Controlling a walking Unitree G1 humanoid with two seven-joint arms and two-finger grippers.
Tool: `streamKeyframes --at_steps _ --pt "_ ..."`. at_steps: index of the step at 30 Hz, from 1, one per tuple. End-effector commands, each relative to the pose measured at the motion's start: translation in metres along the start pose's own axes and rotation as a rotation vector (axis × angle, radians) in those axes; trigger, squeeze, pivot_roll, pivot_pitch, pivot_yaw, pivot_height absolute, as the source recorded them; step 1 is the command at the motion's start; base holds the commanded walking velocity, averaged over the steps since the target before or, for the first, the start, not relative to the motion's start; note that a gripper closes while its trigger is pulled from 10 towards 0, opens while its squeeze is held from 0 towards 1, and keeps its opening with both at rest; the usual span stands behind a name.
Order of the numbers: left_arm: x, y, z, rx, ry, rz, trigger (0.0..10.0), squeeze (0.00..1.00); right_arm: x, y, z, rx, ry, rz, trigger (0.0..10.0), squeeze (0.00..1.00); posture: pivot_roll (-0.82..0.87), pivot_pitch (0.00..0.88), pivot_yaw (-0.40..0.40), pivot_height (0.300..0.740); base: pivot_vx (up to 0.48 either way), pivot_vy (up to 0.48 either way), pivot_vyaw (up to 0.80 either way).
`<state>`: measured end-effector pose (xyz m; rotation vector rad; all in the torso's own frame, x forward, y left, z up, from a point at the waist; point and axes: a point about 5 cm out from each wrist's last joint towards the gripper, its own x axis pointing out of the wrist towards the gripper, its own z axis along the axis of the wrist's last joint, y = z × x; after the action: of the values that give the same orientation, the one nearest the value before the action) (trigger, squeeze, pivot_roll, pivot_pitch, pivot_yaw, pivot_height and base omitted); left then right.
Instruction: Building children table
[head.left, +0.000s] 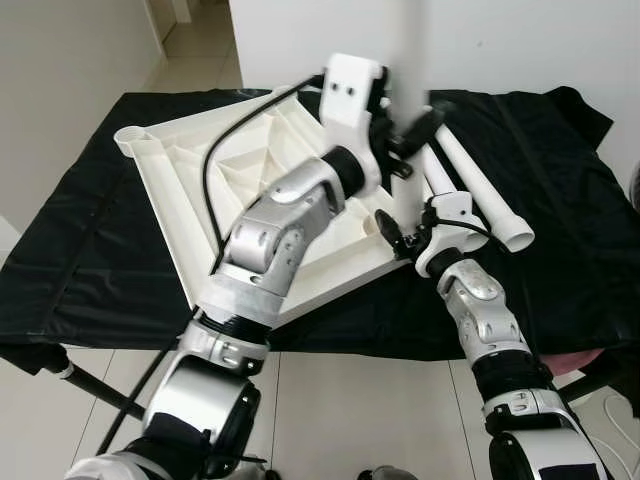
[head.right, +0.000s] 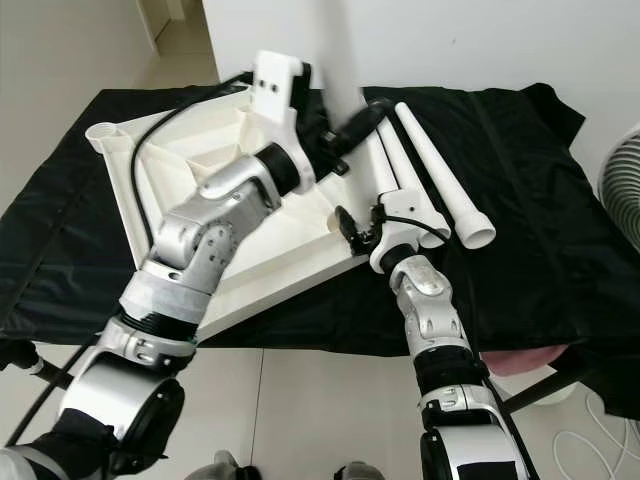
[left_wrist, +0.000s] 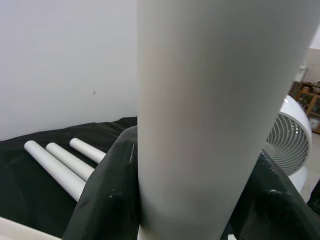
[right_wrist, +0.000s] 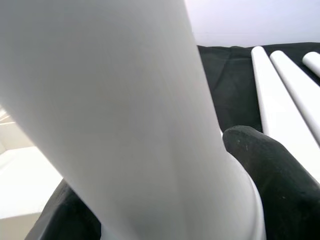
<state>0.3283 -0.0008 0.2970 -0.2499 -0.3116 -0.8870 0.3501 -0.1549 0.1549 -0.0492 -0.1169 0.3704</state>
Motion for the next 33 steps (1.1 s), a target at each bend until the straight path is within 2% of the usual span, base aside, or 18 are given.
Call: streamKeyframes --at_steps 1,5,6,7,8,14,15,16,23,28,30,32,33 --pt "0.002 0.000 -0.002 0.013 0.012 0.021 0.0 0.00 0.001 0.003 0.001 0.001 -0.006 0.003 10.0 0.00 -0.15 0.026 0.069 0.740 0.000 0.000 0.00" --pt "0.004 0.000 -0.002 0.016 0.008 0.032 0.0 0.00 0.002 0.004 0.001 0.001 -0.007 0.002 10.0 0.00 -0.15 0.026 0.068 0.740 0.000 0.000 0.00" --pt "0.006 -0.001 -0.001 0.027 0.012 0.036 0.0 0.00 0.003 0.004 0.002 0.008 -0.013 0.003 10.0 1.00 -0.15 0.027 0.064 0.740 0.000 0.000 0.00" --pt "0.006 -0.001 -0.001 0.027 0.012 0.036 0.0 0.00 0.003 0.004 0.002 0.008 -0.013 0.003 10.0 1.00 -0.15 0.027 0.064 0.740 0.000 0.000 0.00" --pt "0.007 -0.001 0.001 0.035 0.013 0.040 10.0 0.00 0.003 0.005 0.004 0.018 -0.020 0.007 10.0 1.00 -0.15 0.027 0.064 0.740 0.000 0.000 0.00" --pt "0.013 0.004 0.010 0.044 0.016 0.101 10.0 0.00 0.007 0.005 0.010 0.000 -0.041 -0.028 10.0 1.00 -0.15 0.030 0.062 0.740 0.000 0.000 0.00" --pt "0.015 0.007 0.013 0.053 0.018 0.137 10.0 0.00 0.010 0.006 0.012 -0.015 -0.046 -0.044 10.0 0.94 -0.15 0.030 0.062 0.740 0.000 0.000 0.00" --pt "0.017 0.011 0.016 0.066 0.023 0.184 10.0 0.00 0.014 0.012 0.015 -0.035 -0.052 -0.056 10.0 0.00 -0.15 0.036 0.067 0.740 0.000 0.000 0.00" --pt "0.022 0.017 0.022 0.081 0.042 0.265 10.0 0.00 0.025 0.026 0.025 -0.103 -0.092 -0.101 10.0 0.00 -0.15 0.037 0.070 0.740 0.000 0.000 0.00" --pt "0.027 0.017 0.022 0.078 0.062 0.308 10.0 0.00 0.035 0.036 0.035 -0.162 -0.128 -0.206 10.0 0.00 -0.15 0.037 0.072 0.740 0.000 0.000 0.00" --pt "0.027 0.017 0.022 0.078 0.062 0.308 10.0 0.00 0.035 0.036 0.035 -0.162 -0.128 -0.206 10.0 0.00 -0.15 0.037 0.072 0.740 0.000 0.000 0.00" --pt "0.029 0.016 0.023 0.061 0.068 0.332 10.0 0.00 0.040 0.039 0.040 -0.182 -0.139 -0.298 10.0 0.00 -0.15 0.040 0.069 0.740 0.000 0.000 0.00" --pt "0.029 0.016 0.023 0.061 0.068 0.332 10.0 0.00 0.040 0.039 0.040 -0.182 -0.139 -0.298 10.0 0.00 -0.15 0.040 0.069 0.740 0.000 0.000 0.00"
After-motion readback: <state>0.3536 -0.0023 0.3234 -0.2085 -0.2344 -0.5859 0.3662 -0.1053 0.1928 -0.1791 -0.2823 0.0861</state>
